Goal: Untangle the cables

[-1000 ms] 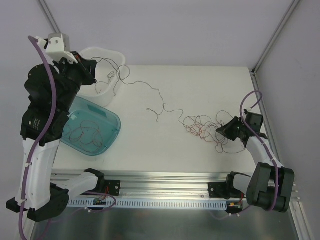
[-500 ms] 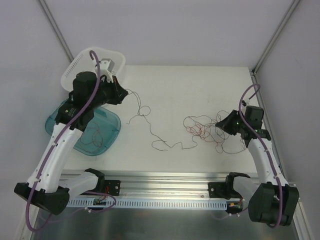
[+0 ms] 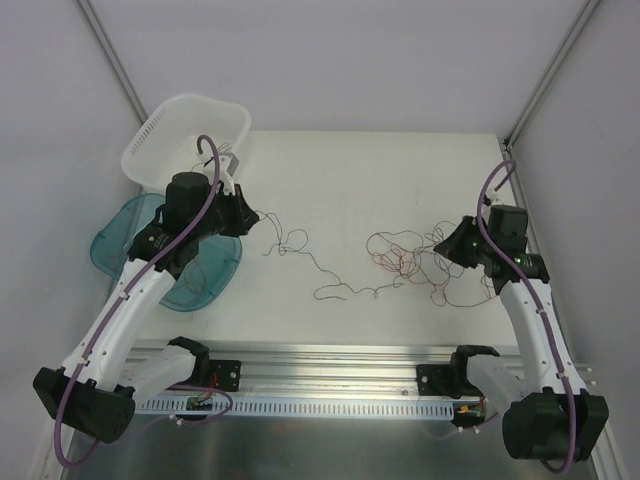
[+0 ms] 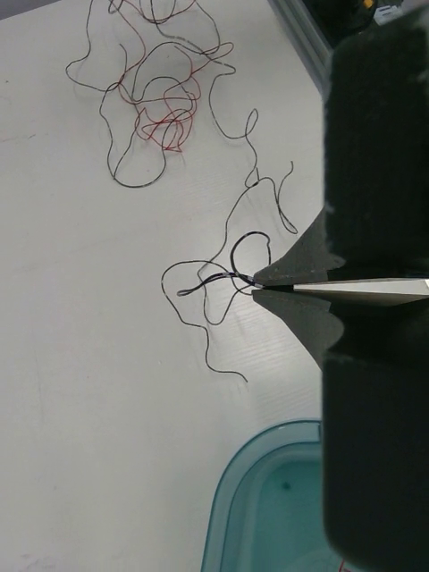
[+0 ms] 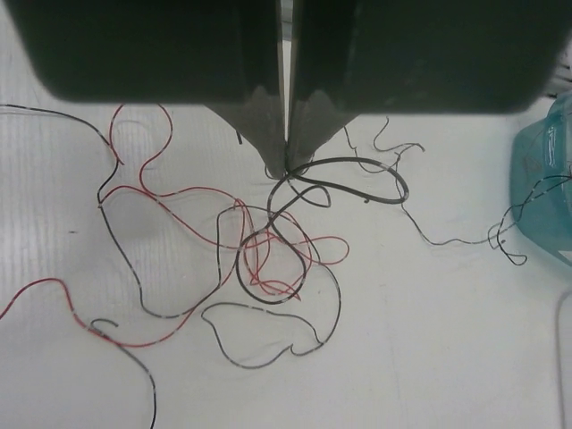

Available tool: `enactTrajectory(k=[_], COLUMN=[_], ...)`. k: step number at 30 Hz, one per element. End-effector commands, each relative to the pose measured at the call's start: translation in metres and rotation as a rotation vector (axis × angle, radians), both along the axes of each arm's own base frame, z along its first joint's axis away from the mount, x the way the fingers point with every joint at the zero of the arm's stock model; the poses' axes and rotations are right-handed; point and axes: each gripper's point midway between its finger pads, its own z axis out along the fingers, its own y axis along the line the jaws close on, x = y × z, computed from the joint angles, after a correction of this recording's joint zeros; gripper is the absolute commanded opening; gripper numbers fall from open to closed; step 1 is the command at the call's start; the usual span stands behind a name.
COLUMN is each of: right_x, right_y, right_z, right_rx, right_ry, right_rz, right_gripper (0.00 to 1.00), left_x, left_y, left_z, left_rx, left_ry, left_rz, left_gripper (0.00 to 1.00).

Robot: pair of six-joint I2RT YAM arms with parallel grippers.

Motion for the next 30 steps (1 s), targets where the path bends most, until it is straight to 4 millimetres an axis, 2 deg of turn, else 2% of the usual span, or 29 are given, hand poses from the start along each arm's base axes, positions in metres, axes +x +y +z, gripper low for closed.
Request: enactTrajectory(k=[1,3,7,9,10,12,14,15,17,18,20,21,26,30], right_x=[0.000,-0.002,-0.010,-0.013,-0.015,-0.013,-0.014,-0.014,-0.017,-0.025,-0.029,-0.037,-0.046,-0.054], right_y=[-0.015,-0.021,-0.023,-0.019,-0.011,-0.002,0.020,0.040,0.060,0.077,0.092,0.104,0.126,0.136], right_z=[0.035,0.030,0.006,0.002,0.003,0.006,0.013,0.018,0.016,0.013,-0.002,-0.009,-0.057,-0.083], right_rx=[-0.097,-0.125,-0.189,-0.229,-0.248,-0.260,-0.258,-0.232,-0.204,-0.190,-0.202,-0.204,-0.203,-0.225], right_ry=[-0.080,-0.047,0.050,0.055,0.046,0.013,-0.052,-0.105,-0.113,-0.108,-0.043,-0.021,0.138,0.221], right_rz=[-0.023,-0.046,-0.036,-0.004,0.027,0.066,0.171,0.269,0.379,0.476,0.561,0.625,0.722,0.767], right_gripper=[0.01,0.01,0.39,0.48,0.58,0.64,0.66,0.66,0.66,0.67,0.67,0.67,0.66,0.62], left_x=[0.005,0.005,0.004,0.003,0.003,0.001,0.000,-0.001,-0.001,-0.001,-0.001,-0.001,0.000,0.001], left_y=[0.005,0.007,0.003,0.002,0.002,0.001,0.001,0.001,0.001,0.001,0.001,0.001,0.000,0.001], left_z=[0.008,0.007,0.013,0.017,0.019,0.021,0.022,0.023,0.023,0.023,0.024,0.024,0.031,0.038], left_rx=[0.006,0.012,-0.005,-0.013,-0.013,-0.018,-0.022,-0.024,-0.024,-0.024,-0.024,-0.025,-0.029,-0.027], left_ry=[-0.061,-0.063,-0.069,-0.078,-0.083,-0.088,-0.093,-0.095,-0.094,-0.094,-0.095,-0.097,-0.112,-0.130], left_rz=[0.036,0.043,0.028,0.020,0.019,0.012,0.008,0.007,0.005,0.005,0.007,0.007,0.004,0.008], left_gripper=[0.00,0.00,0.00,0.00,0.00,0.00,0.00,0.00,0.00,0.00,0.00,0.00,0.00,0.00])
